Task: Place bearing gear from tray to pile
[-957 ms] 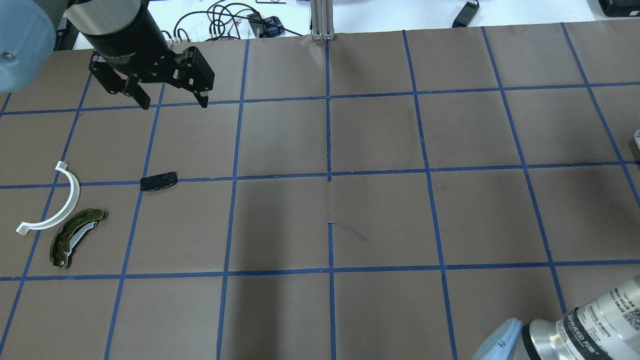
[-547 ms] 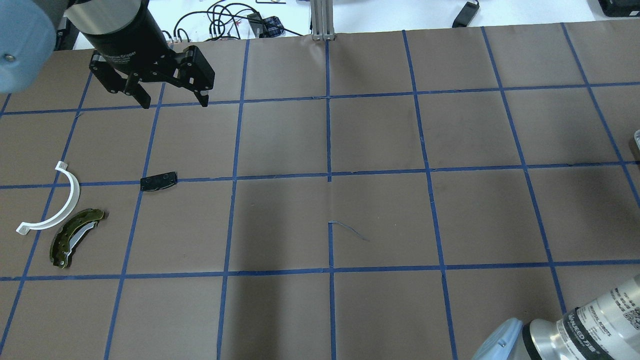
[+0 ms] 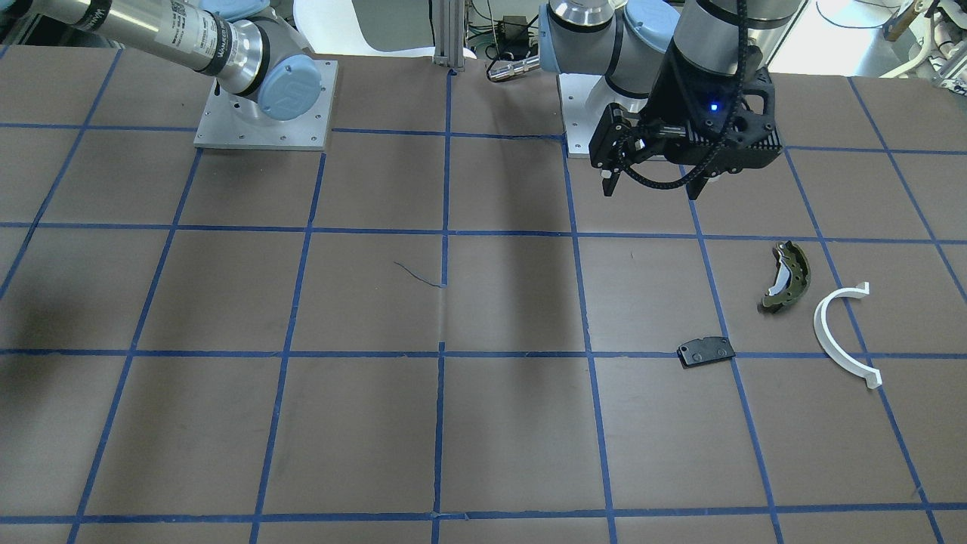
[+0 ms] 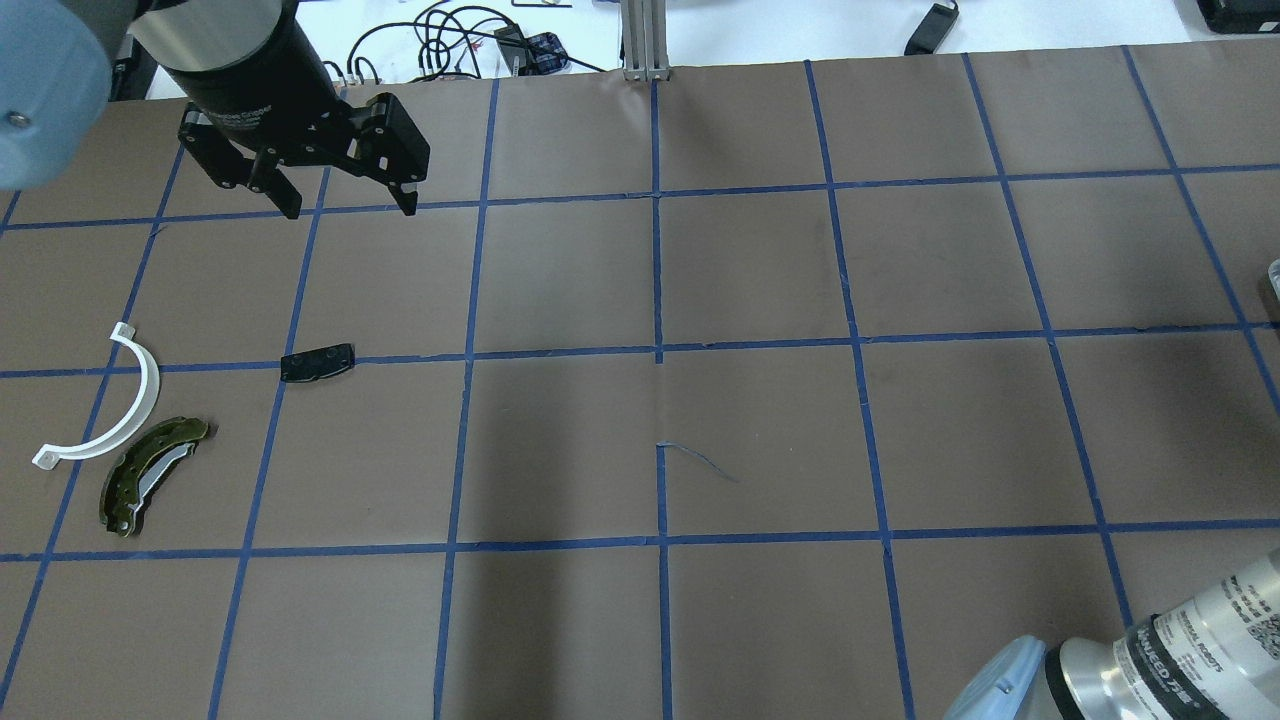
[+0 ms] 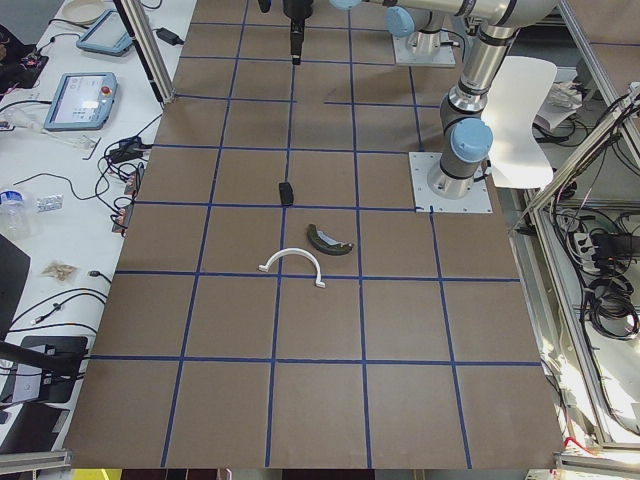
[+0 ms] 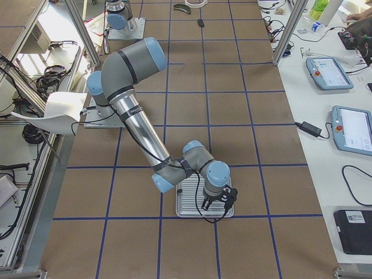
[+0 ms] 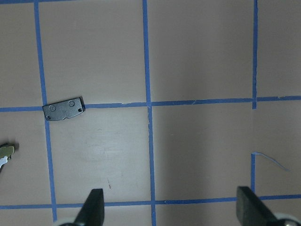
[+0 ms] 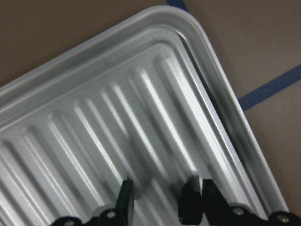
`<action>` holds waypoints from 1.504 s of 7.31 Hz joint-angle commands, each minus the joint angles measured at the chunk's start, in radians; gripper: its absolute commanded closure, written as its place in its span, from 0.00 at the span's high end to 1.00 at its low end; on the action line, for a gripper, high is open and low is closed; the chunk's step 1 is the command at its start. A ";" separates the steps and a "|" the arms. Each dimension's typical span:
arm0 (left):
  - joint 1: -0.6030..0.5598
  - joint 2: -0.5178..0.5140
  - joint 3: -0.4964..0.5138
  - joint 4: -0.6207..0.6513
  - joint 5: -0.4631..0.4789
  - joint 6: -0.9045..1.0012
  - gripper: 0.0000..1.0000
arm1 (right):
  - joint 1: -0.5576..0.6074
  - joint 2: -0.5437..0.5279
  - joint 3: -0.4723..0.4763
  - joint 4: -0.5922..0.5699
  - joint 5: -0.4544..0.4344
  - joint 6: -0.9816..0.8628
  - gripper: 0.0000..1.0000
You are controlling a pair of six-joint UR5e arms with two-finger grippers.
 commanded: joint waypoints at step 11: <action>0.001 0.007 0.002 0.005 0.000 0.001 1.00 | 0.169 -0.202 0.014 0.257 0.008 0.122 0.00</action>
